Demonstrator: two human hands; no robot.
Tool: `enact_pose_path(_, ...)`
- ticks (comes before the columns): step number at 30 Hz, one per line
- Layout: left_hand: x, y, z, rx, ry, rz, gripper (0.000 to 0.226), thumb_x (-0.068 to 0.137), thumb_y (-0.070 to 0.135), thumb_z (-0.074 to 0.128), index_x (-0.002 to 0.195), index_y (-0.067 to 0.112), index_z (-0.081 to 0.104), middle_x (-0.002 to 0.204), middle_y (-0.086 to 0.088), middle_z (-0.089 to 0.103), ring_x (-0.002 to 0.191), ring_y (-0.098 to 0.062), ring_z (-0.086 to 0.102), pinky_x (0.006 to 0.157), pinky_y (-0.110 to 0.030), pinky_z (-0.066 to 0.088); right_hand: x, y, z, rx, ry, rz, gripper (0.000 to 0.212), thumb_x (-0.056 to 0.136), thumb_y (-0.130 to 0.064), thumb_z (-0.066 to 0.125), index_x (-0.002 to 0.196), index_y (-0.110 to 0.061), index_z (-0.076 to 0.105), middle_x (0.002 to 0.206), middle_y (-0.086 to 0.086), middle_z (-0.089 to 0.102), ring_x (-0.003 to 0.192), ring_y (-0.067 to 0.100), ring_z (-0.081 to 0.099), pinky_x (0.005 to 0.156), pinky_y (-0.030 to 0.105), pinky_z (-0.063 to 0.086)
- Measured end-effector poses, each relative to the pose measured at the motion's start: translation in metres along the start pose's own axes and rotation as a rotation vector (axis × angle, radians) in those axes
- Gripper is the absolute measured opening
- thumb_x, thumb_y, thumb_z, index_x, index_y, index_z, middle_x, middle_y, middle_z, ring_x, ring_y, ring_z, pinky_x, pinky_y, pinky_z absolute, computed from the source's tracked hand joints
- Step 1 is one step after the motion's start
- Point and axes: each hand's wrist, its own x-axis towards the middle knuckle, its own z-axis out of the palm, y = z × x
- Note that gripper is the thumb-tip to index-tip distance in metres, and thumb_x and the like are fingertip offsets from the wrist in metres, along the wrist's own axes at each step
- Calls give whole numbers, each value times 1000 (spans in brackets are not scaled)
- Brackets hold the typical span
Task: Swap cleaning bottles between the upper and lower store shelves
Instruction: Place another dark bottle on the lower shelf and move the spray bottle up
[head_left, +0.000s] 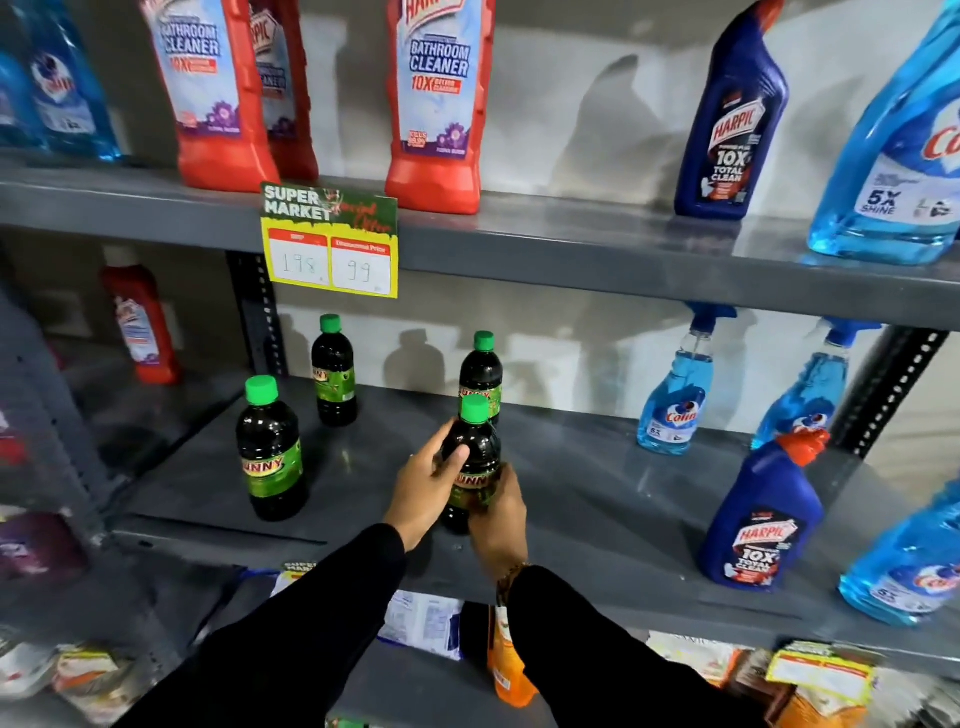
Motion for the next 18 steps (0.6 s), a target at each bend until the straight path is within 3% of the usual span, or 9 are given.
enact_pose_path(3,-3,-1,4,42,-11,-18,51,93,36,47,140,31,30,142,-1,47,131,-16,42,113,-38,30,-1,-1,0,12,-24,35,62,77,4,57,134,-7,36,136,18,49,126,30,46,106,42,40)
enact_pose_path(5,-10,3,7,148,170,15,51,94,38,44,141,24,29,144,-4,41,133,-19,36,112,-38,28,-2,-5,-4,8,-17,45,70,78,7,55,140,-3,24,145,21,35,136,32,33,114,44,29)
enact_pose_path(6,-16,8,9,169,287,67,48,94,38,43,137,21,34,135,-5,46,125,-18,43,108,-40,34,-3,-9,-10,5,32,-12,68,79,7,55,139,-1,24,144,22,34,135,33,33,114,46,30)
enact_pose_path(8,-28,30,19,158,451,274,39,93,40,41,125,19,44,99,3,47,89,-3,49,87,-31,46,-7,-25,-32,-11,205,-269,48,86,-6,57,130,-6,37,126,16,46,119,30,47,101,46,43)
enact_pose_path(9,-32,43,23,139,489,400,36,92,40,40,120,19,45,89,8,43,80,0,47,79,-21,43,-9,-39,-44,-35,284,-406,34,91,-19,53,122,-13,42,115,7,49,109,24,51,93,42,47)
enact_pose_path(11,-37,85,44,46,509,662,32,92,35,40,116,15,45,86,12,42,75,-1,48,73,-15,40,-5,-71,-85,-96,431,-683,26,95,-39,38,108,-18,43,103,-3,45,95,18,49,83,34,44)
enact_pose_path(13,-36,135,62,-30,508,907,30,95,35,38,115,12,43,83,9,43,69,-12,46,68,-20,40,3,-105,-131,-132,611,-950,27,96,-35,34,105,-11,42,104,2,43,95,21,46,87,27,40)
enact_pose_path(15,-30,191,79,-98,484,1079,28,96,35,37,114,15,43,84,13,43,69,-11,46,66,-18,39,15,-135,-186,-173,823,-1148,20,95,-23,41,107,-7,44,109,9,45,102,25,46,97,28,36)
enact_pose_path(18,-15,274,114,-174,376,1060,13,94,32,42,106,32,47,84,20,49,71,1,51,67,-13,41,33,-174,-273,-232,1043,-1092,22,91,-15,49,109,-2,50,111,19,56,107,27,45,100,37,35)
